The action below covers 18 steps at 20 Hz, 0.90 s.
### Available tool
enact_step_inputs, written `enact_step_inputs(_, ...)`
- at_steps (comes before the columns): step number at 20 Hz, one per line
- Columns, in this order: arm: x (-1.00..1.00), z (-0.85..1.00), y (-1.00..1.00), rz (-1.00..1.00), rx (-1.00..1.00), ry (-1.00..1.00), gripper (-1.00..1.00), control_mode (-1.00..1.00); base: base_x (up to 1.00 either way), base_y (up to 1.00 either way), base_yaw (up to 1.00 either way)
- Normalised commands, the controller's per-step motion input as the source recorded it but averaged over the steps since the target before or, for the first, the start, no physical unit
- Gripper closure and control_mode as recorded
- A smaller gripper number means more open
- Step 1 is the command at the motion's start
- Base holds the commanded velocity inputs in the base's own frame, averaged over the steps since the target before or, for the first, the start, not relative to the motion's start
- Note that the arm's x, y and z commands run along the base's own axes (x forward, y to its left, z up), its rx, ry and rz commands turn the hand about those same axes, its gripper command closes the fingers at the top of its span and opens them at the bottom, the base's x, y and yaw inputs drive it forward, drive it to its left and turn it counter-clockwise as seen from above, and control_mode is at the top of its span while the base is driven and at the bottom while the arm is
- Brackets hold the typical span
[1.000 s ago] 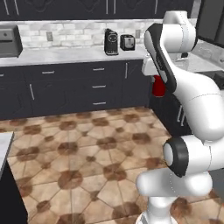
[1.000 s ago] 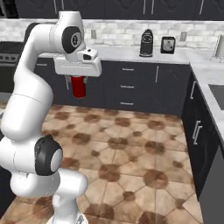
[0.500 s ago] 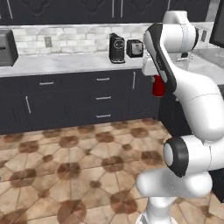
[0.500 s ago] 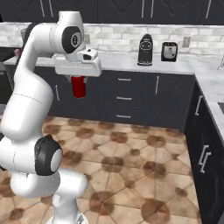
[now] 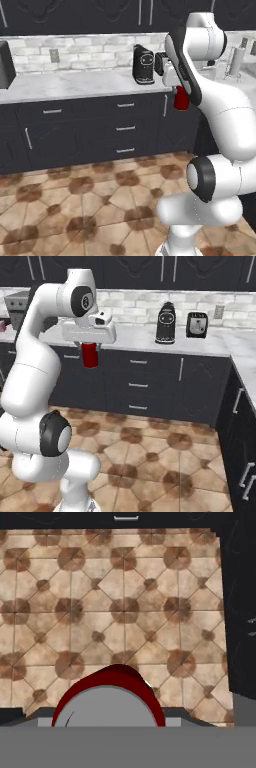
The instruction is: Four empty soda cans are scattered around the kitchen. Gather all the cans and cluster them next to the stove for recycling.
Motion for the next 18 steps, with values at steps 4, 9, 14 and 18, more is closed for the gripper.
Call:
enact_step_inputs(4, 0.00, 0.00, 0.00, 0.00, 0.00, 0.00, 1.00, 1.00, 1.00, 0.46, -0.01)
enact_step_inputs(9, 0.00, 0.00, 0.00, 0.00, 0.00, 0.00, 1.00, 1.00, 1.00, 0.66, -0.01)
enact_step_inputs(14, 0.00, 0.00, 0.00, 0.00, 0.00, 0.00, 1.00, 1.00, 1.00, 0.95, 0.00)
enact_step_inputs(18, 0.00, 0.00, 0.00, 0.00, 0.00, 0.00, 1.00, 1.00, 1.00, 1.00, -0.01)
